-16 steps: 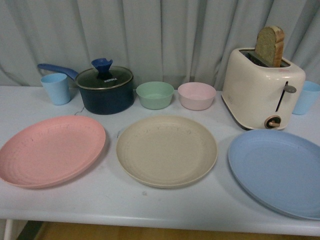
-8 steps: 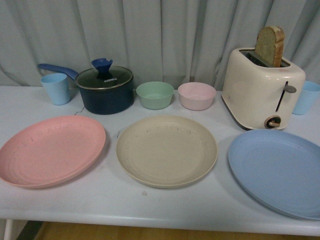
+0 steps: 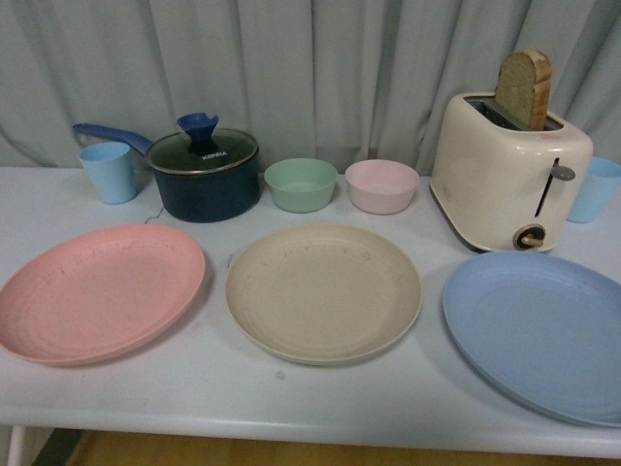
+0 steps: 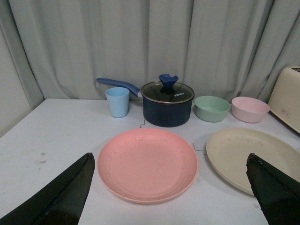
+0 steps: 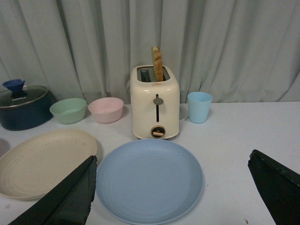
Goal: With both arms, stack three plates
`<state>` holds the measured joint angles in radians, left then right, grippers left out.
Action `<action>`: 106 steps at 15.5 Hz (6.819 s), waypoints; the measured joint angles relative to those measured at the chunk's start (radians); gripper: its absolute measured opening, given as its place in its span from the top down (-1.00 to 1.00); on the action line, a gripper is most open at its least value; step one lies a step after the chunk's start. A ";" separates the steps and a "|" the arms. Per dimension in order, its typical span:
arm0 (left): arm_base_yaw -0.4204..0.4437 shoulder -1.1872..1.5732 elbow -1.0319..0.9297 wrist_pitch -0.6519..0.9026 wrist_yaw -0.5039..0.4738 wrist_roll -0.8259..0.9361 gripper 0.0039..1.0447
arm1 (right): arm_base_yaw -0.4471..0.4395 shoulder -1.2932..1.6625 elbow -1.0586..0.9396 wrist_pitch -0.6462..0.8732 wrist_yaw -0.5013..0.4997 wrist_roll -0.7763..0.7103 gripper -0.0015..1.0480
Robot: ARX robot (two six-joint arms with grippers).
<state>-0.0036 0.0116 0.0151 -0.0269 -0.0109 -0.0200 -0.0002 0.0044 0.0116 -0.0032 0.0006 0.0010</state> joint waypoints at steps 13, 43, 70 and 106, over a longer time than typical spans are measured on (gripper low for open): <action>0.158 1.855 0.899 0.361 0.036 0.100 -0.88 | 0.000 0.000 0.000 0.000 0.000 0.000 -0.87; 0.000 1.641 0.973 0.198 0.099 0.189 0.96 | 0.000 0.000 0.000 0.000 0.000 0.000 -0.87; -0.277 2.068 1.125 0.296 0.011 -0.255 0.30 | 0.000 0.000 0.000 0.000 0.000 0.000 -0.87; 0.001 0.284 -0.004 0.325 0.011 0.006 0.97 | 0.000 0.000 0.000 0.000 0.000 0.000 -0.87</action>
<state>-0.0029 0.2955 0.0109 0.2985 -0.0002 -0.0143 -0.0002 0.0044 0.0116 -0.0036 0.0002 0.0010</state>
